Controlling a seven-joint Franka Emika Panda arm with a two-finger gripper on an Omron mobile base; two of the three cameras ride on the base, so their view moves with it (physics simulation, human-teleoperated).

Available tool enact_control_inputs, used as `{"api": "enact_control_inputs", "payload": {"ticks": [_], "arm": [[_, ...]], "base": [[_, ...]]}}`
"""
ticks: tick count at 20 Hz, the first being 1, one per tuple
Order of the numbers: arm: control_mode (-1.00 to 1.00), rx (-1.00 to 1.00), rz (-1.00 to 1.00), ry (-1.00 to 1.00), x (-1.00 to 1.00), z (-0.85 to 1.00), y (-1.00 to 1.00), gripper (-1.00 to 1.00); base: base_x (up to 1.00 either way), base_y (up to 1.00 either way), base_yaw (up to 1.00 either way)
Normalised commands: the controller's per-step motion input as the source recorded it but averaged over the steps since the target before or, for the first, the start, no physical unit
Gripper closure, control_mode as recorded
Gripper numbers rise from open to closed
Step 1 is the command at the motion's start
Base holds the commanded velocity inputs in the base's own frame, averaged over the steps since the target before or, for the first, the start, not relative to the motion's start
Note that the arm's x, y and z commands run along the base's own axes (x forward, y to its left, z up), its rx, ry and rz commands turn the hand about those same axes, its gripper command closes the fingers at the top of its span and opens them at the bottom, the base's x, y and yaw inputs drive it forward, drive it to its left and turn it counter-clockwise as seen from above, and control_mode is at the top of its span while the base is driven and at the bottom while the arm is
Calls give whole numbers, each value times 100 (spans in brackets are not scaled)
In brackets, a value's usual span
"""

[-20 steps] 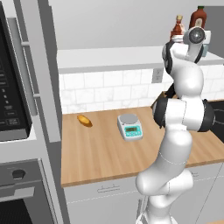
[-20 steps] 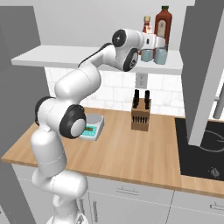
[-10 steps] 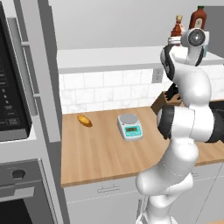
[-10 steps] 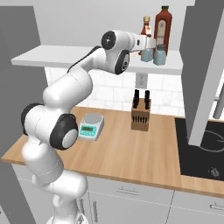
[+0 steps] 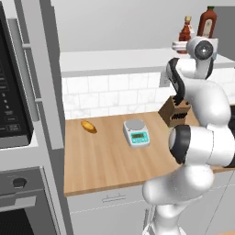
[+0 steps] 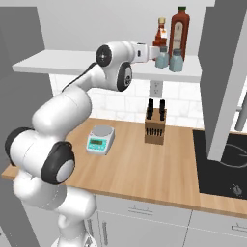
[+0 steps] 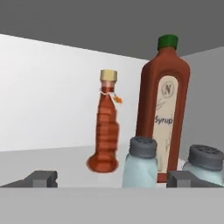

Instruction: Put the shaker and condiment bottle from the counter next to their counterparts in the cabinet.

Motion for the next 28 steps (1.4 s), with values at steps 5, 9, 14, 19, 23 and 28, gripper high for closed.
{"api": "enact_control_inputs", "payload": {"ticks": [5,9,14,19,23,28], "arm": [[-100,1,0,-1,-69,-13,26,-100],[-100,1,0,0,-94,-39,32,-100],[-100,4,0,4,-100,-64,25,-100],[-100,5,0,7,-100,-61,12,-100],[-100,6,0,16,-100,-71,4,-100],[-100,3,1,13,-87,-58,0,-100]], "base": [[0,0,0],[0,0,0],[0,0,0],[0,0,0],[0,0,0],[0,0,0]]}}
